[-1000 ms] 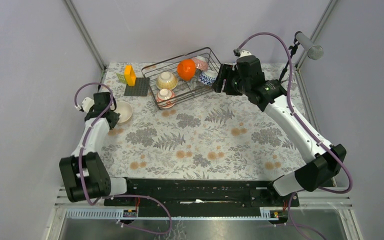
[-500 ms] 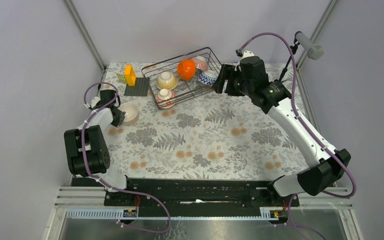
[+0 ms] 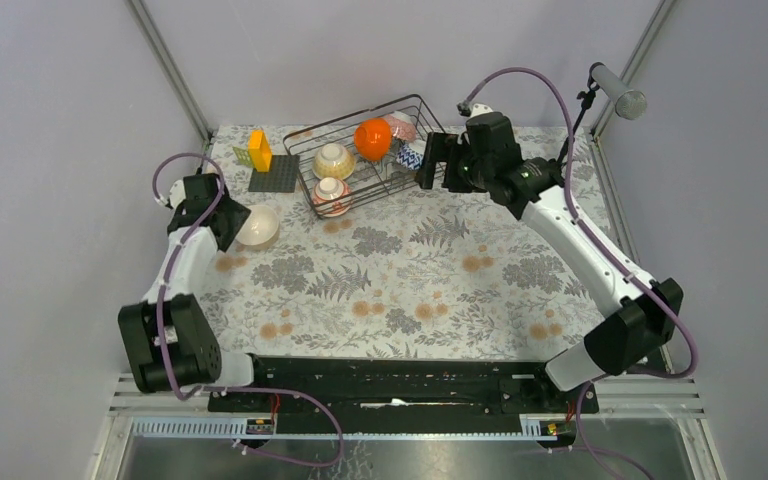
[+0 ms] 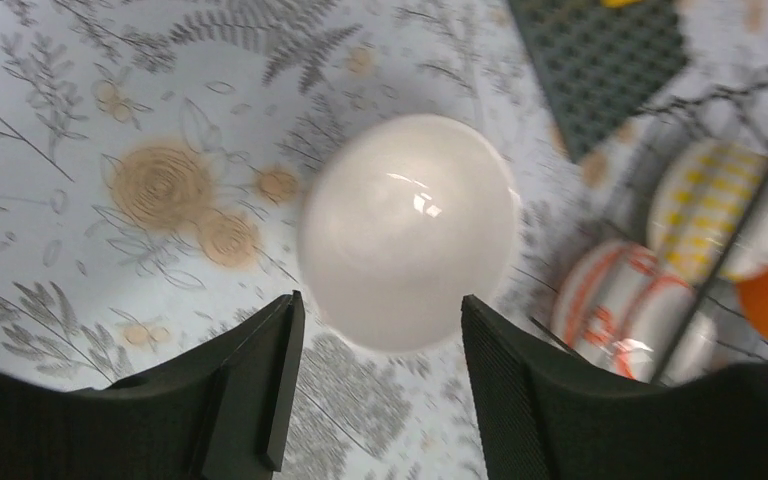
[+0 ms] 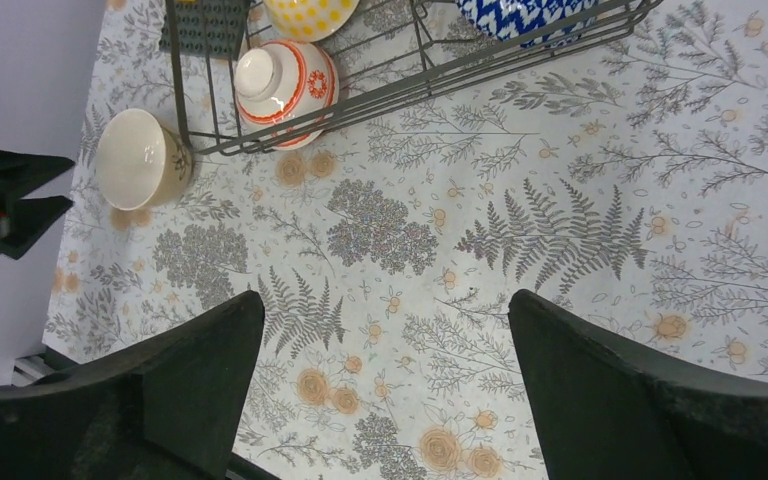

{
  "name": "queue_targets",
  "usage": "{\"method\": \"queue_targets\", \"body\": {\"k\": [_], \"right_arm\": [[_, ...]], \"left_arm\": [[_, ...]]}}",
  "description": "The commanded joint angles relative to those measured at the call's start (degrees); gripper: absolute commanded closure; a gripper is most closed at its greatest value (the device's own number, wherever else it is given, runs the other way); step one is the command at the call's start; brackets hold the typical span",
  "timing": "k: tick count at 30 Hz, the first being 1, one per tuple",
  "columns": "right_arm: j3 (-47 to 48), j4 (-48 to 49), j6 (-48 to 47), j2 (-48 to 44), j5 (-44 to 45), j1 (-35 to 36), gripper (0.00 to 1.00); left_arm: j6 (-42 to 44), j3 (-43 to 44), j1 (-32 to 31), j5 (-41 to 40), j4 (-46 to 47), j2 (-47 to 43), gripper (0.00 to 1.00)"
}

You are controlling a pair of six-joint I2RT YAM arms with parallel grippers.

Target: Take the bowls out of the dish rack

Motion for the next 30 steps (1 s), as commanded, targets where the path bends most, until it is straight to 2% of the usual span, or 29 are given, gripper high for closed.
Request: {"method": "queue_targets", "body": {"k": [1, 5, 7, 10, 12, 15, 17, 19, 21, 22, 24, 26, 30], "right_arm": [[4.0, 1.7, 0.9, 4.1, -2.0, 0.3, 0.0], [11.0, -2.9, 2.9, 10.2, -0.2, 0.3, 0.0], [14.1, -4.3, 3.4, 12.9, 0.7, 0.3, 0.0], [20.1, -7.8, 3.0, 17.8, 4.6, 0.8, 0.01], [23.9, -9.8, 1.9, 20.3, 6.7, 1.4, 0.0], [25.8, -8.8, -0.6, 21.6, 8.5, 1.7, 0.0], [25.6, -8.4, -2.4, 21.7, 12.0, 1.5, 0.0], [24.6, -8.6, -3.7, 21.6, 10.3, 0.6, 0.0], [22.3, -8.0, -2.6, 21.2, 3.5, -1.3, 0.0], [20.7, -7.3, -1.8, 20.8, 0.0, -2.1, 0.0], [18.4, -6.2, -1.0, 20.0, -3.2, -2.8, 0.0], [17.3, -6.1, -0.1, 19.7, -2.2, -2.8, 0.0], [17.5, -6.8, -0.4, 19.5, -0.9, -2.7, 0.0]], "left_arm": [[-2.1, -0.7, -0.3, 9.3, -0.6, -9.6, 0.34], [-1.1, -0.3, -0.5, 19.9, 2.4, -14.7, 0.21], [0.6, 1.4, -0.8, 22.9, 2.6, -14.7, 0.1], [2.8, 2.2, -1.0, 25.5, 3.5, -14.4, 0.01], [2.5, 2.2, -0.9, 25.0, 4.1, -14.5, 0.01], [-2.8, 6.5, -0.9, 11.6, -3.4, -14.6, 0.01], [-5.2, 6.8, -0.9, 7.5, -6.0, -13.8, 0.01], [-2.0, 6.7, -1.0, 13.0, -4.2, -11.5, 0.01], [-0.8, 5.8, -1.3, 20.7, 0.4, -9.3, 0.01], [-1.3, 5.8, -1.9, 22.0, 1.7, -8.2, 0.02], [-1.9, 6.9, -3.8, 21.9, 2.5, -5.6, 0.04], [-1.5, 9.4, -6.3, 20.6, 2.6, -2.1, 0.06], [-0.7, 15.8, -10.9, 17.1, 2.5, 4.4, 0.2]]}}
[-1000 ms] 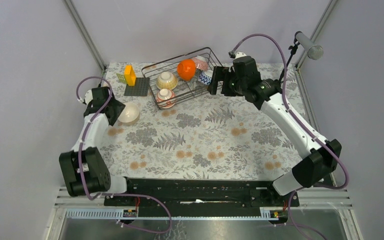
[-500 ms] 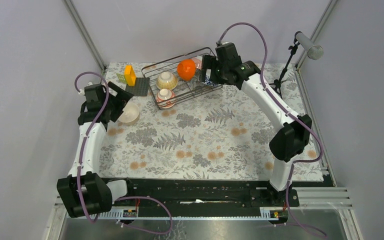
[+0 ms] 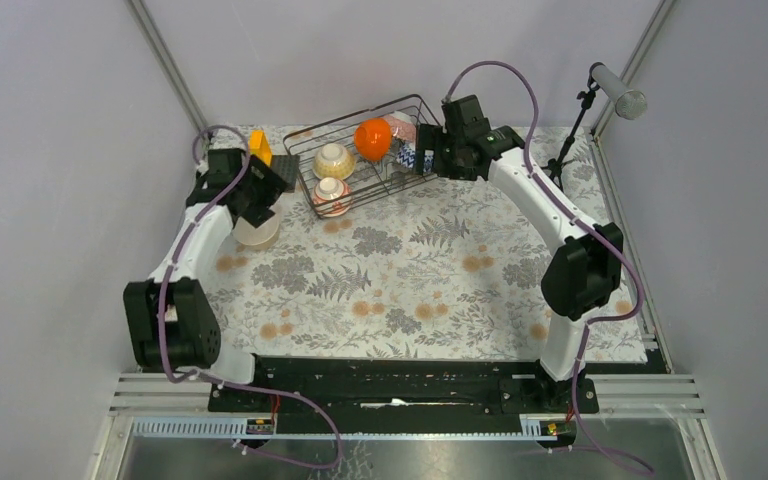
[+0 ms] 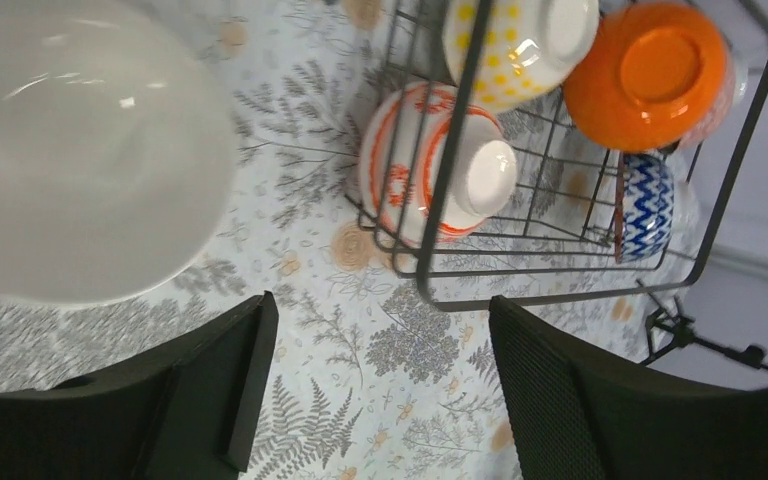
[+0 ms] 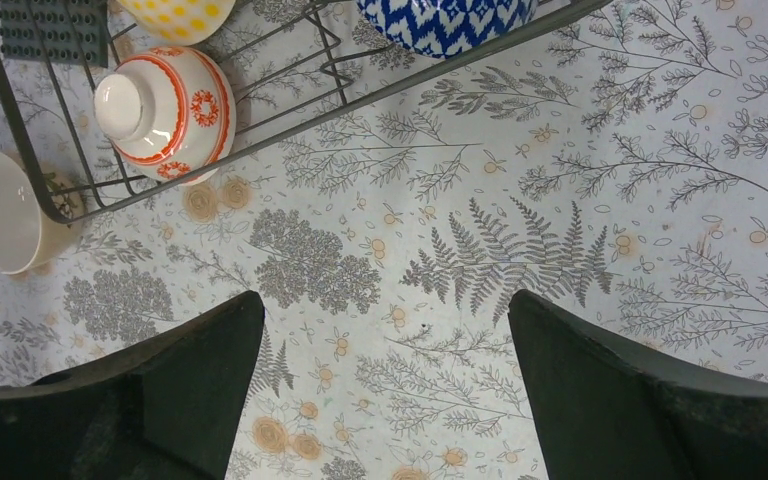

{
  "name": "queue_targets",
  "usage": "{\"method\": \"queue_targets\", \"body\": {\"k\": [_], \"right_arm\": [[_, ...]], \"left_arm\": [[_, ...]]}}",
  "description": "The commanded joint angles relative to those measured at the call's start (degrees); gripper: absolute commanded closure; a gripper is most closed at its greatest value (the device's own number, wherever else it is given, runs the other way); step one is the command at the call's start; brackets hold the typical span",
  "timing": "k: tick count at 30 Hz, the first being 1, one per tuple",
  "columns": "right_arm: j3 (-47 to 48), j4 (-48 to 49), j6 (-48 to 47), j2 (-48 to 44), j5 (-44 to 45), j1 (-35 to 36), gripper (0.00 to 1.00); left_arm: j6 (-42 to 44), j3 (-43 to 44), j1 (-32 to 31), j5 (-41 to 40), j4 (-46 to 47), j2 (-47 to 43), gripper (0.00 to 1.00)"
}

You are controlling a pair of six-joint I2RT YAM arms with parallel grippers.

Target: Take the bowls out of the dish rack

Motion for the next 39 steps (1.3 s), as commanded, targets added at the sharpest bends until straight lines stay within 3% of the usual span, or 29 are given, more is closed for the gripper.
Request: {"method": "queue_targets", "body": {"k": [1, 7, 10, 14, 18, 21, 23, 25, 28, 29, 35, 39], "right_arm": [[0.8, 0.6, 0.4, -2.4, -1.9, 0.2, 0.01], [0.2, 0.6, 1.4, -3.4, -3.1, 0.2, 0.04], [-0.4, 0.5, 1.4, -4.1, -2.2, 0.2, 0.05], [-0.6, 0.2, 1.0, -4.7, -0.9, 0.2, 0.07], [-1.1, 0.1, 0.4, -5.3, -0.6, 0.2, 0.07], [-1.5, 0.1, 0.3, -5.6, -0.5, 0.2, 0.06], [-1.6, 0.1, 0.3, -5.7, -0.5, 0.3, 0.07], [-1.5, 0.1, 0.2, -5.8, 0.1, 0.2, 0.07], [-1.3, 0.1, 0.0, -5.7, 1.0, 0.2, 0.06], [-1.3, 0.1, -0.1, -5.7, 1.0, 0.3, 0.07], [0.1, 0.2, -1.0, -4.1, 0.2, 0.3, 0.07], [0.5, 0.7, -2.3, -3.6, 0.1, 0.2, 0.07]], "left_arm": [[0.6, 8.9, -4.6, -2.7, 3.4, 5.1, 0.25], [-1.6, 18.4, -9.9, -17.7, -3.8, 13.2, 0.38], [-2.3, 22.0, -10.6, -20.4, -6.5, 17.0, 0.42], [-1.6, 24.6, -11.1, -21.5, -6.7, 21.6, 0.63], [-1.0, 27.0, -11.4, -24.5, -7.3, 25.0, 0.61], [0.2, 28.7, -11.4, -24.8, -7.6, 27.1, 0.53], [1.3, 29.5, -11.4, -23.9, -8.0, 28.6, 0.56], [2.8, 30.2, -11.4, -22.6, -8.0, 29.7, 0.67], [4.9, 30.5, -11.4, -21.0, -7.9, 30.4, 0.96], [5.7, 30.5, -11.4, -20.2, -7.9, 30.4, 1.0], [11.2, 25.5, -12.3, -13.3, -3.4, 26.3, 1.0], [14.0, 21.6, -15.1, -13.6, -2.2, 22.7, 1.0]]}}
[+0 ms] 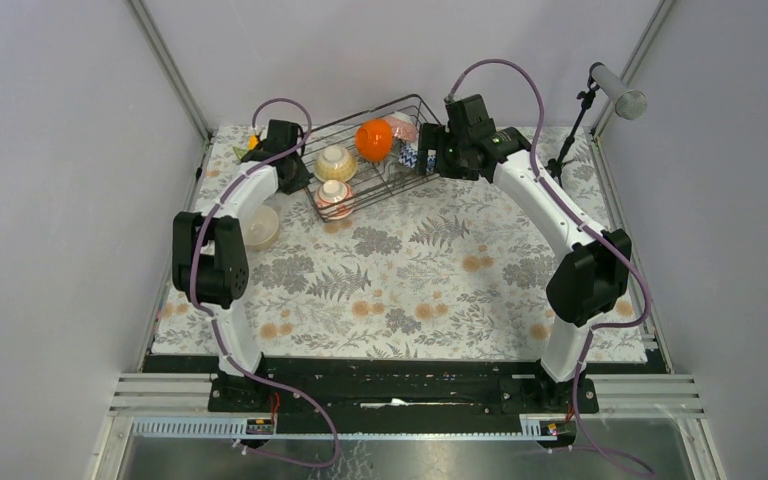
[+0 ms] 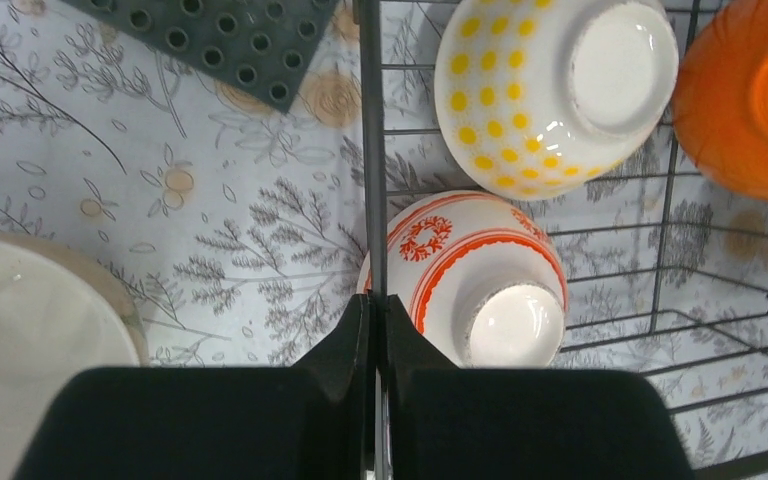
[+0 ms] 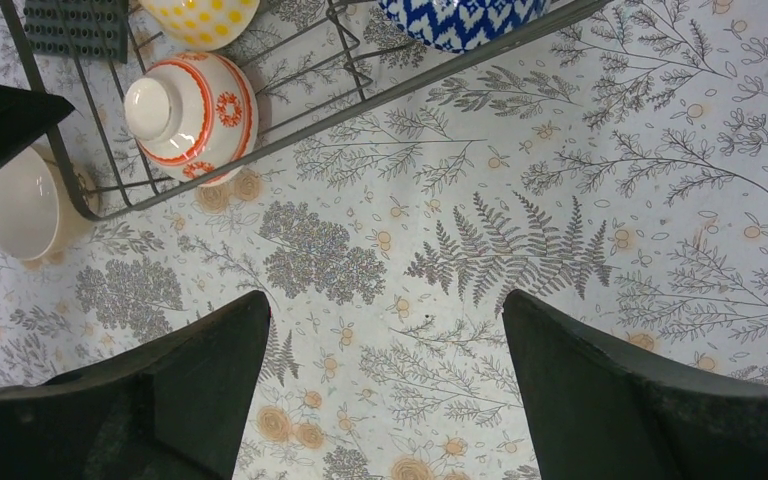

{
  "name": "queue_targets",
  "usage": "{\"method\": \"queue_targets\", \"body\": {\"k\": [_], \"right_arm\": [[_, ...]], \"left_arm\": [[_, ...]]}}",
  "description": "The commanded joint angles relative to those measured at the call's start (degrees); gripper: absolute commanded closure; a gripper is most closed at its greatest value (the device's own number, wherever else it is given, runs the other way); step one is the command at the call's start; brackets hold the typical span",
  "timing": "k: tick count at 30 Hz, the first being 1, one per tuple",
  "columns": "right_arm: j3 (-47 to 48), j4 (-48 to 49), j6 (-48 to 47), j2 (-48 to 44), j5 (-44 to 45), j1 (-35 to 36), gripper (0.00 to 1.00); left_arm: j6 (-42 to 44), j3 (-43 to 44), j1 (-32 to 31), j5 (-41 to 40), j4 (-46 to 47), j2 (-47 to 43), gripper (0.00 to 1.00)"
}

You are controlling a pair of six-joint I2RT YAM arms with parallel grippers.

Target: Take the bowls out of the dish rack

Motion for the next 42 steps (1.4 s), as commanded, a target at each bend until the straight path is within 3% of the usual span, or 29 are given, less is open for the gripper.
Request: {"method": "queue_targets", "body": {"k": [1, 15, 20, 23, 26, 27, 29, 31, 42], "right_arm": [[2.0, 1.3, -2.8, -0.7, 0.7, 0.2, 0.07], [4.4, 6.2, -19.5, 6.9, -1.3, 2.0, 0.07], [4.8, 6.3, -27.8, 10.2, 4.7, 4.2, 0.02], [5.6, 6.5, -29.7, 11.9, 5.9, 4.4, 0.0], [6.3, 7.1, -32.7, 13.3, 8.1, 4.5, 0.0], [6.0, 7.5, -34.0, 13.7, 8.9, 4.5, 0.0], [5.6, 8.4, -36.9, 14.6, 9.6, 4.5, 0.0], [5.7, 8.8, -40.3, 15.5, 9.2, 4.5, 0.0], [10.7, 11.1, -47.5, 21.3, 9.9, 4.5, 0.0]], "left_arm": [[2.2, -4.0, -3.3, 3.0, 1.5, -5.6, 1.0], [5.4, -16.7, -4.3, 7.0, 2.8, -16.1, 1.0], [8.6, -18.5, -4.7, 7.9, 3.6, -18.1, 0.99], [8.1, -17.2, -4.7, 7.4, 2.4, -17.8, 0.89], [4.6, -15.0, -4.7, 7.9, -0.8, -17.9, 0.71], [3.1, -15.0, -4.7, 9.3, -1.5, -18.3, 0.6], [0.2, -16.2, -4.7, 10.5, -1.5, -19.6, 0.25], [-0.3, -17.1, -4.7, 11.3, -1.6, -21.0, 0.03], [-6.9, -24.2, -4.8, 12.9, -1.7, -30.8, 0.02]]}}
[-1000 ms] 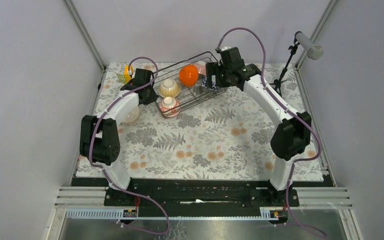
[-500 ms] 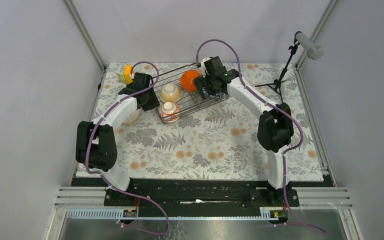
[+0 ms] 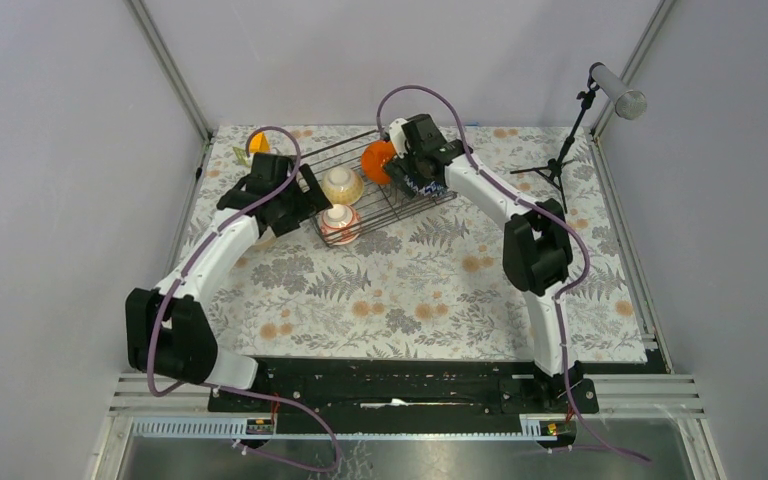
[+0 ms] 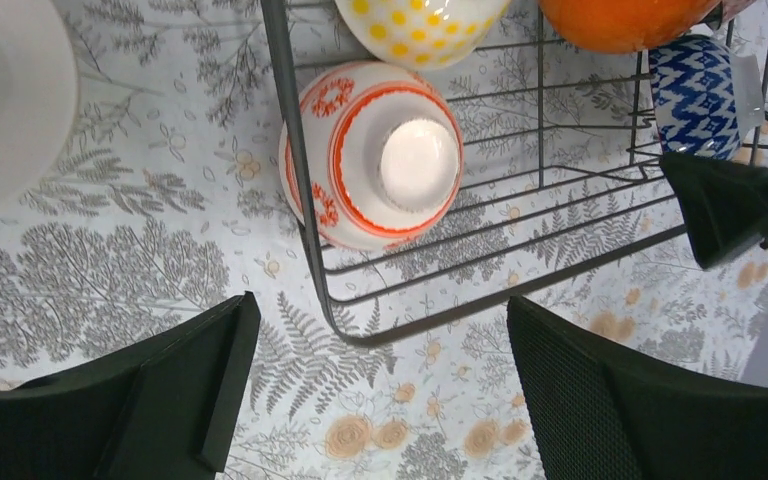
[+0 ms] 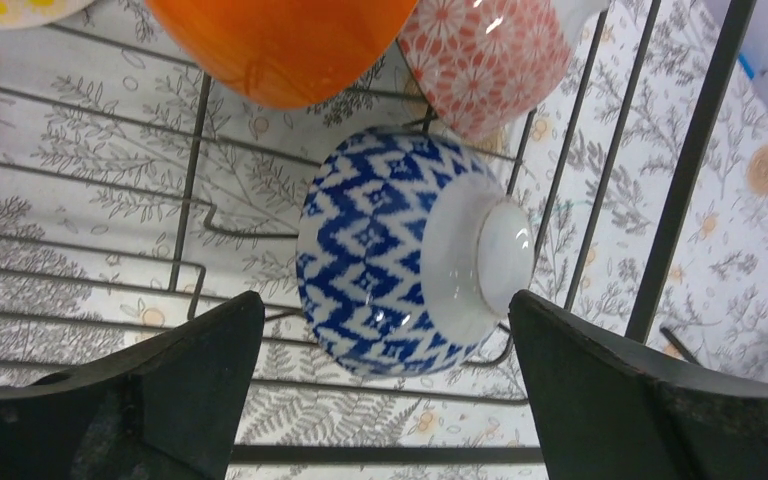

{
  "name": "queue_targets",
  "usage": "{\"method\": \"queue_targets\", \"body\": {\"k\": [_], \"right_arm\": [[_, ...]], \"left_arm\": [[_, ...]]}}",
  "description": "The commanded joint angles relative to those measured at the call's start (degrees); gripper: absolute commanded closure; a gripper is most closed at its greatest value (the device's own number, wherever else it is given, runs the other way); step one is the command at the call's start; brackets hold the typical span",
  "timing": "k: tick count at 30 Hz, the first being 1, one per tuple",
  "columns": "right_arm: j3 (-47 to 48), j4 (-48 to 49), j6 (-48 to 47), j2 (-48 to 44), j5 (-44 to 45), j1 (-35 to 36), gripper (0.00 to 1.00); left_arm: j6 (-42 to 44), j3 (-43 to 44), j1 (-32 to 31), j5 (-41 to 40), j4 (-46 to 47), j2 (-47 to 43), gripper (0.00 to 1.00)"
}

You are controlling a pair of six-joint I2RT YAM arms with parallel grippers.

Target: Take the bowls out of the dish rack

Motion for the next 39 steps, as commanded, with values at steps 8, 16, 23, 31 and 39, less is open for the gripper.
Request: {"method": "queue_targets", "body": {"k": [8, 16, 23, 31, 39], "right_arm": [[6.1, 2.2, -6.4, 5.6, 3.0, -0.4, 0.0], [4.2, 2.9, -7.6, 6.5, 8.0, -0.7, 0.0], [4.7, 2.8, -6.7, 4.8, 7.5, -0.6, 0.18], [6.5, 3.1, -5.8, 2.7, 8.9, -0.6, 0.41], [7.2, 5.9, -6.3, -0.3, 13.5, 0.2, 0.48]], "left_arm": [[-9.3, -6.1, -1.7, 1.9, 0.3, -11.0, 0.02], [-7.9, -3.8, -1.7, 2.2, -3.3, -10.0, 0.02], [-7.0, -2.6, -1.6, 1.6, -3.3, -9.8, 0.03], [-6.7, -2.7, -1.6, 2.0, -3.8, -9.9, 0.04], [-6.4, -1.6, -1.6, 2.1, -3.8, -10.2, 0.04]]}}
